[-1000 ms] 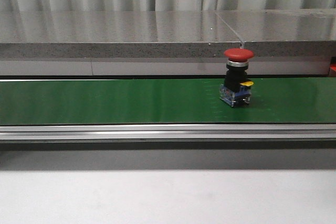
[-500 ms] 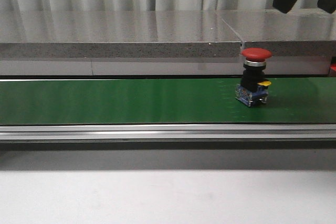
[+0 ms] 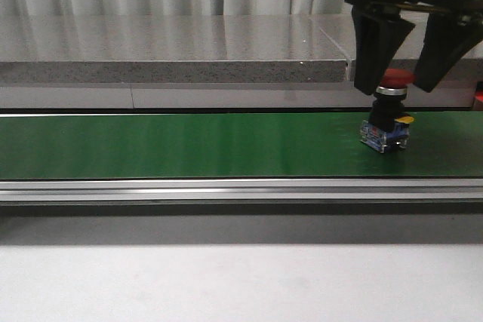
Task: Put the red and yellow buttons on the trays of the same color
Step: 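Grasp the red button on the belt with the right gripper and lift, then lower the red button into the red tray and open the right gripper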
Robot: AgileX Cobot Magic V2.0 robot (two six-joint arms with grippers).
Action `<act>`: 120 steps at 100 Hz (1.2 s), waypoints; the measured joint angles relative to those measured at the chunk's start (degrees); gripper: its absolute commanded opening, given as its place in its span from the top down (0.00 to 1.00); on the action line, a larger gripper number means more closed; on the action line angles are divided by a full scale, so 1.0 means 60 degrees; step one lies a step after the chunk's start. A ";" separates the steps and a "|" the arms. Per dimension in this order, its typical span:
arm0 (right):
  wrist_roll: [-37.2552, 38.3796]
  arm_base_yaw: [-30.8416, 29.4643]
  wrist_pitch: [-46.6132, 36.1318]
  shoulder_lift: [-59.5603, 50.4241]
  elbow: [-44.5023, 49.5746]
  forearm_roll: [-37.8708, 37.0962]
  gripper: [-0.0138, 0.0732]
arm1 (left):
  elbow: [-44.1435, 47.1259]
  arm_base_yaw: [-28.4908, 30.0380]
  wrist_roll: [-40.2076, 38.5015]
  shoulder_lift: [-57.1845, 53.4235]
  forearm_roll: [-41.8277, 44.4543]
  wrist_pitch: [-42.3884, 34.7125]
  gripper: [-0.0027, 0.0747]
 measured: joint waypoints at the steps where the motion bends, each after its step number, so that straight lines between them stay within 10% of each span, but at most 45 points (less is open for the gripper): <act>1: -0.0018 0.0000 -0.0029 0.0014 0.0000 0.0000 0.20 | 0.0000 0.0000 0.0000 0.0000 0.0000 0.0000 0.99; 34: -0.0044 0.0000 -0.0218 0.0217 0.0000 -0.0018 0.59 | 0.0000 0.0000 0.0000 0.0000 0.0000 0.0000 0.99; 73: 0.0079 -0.0614 -0.0665 -0.0461 0.0000 -0.0021 0.59 | 0.0000 0.0000 0.0000 0.0000 0.0000 0.0000 0.99; 120: 0.0878 -0.5321 -0.1019 -0.1319 0.0000 -0.0038 0.59 | 0.0000 0.0000 0.0000 0.0000 0.0000 0.0000 0.99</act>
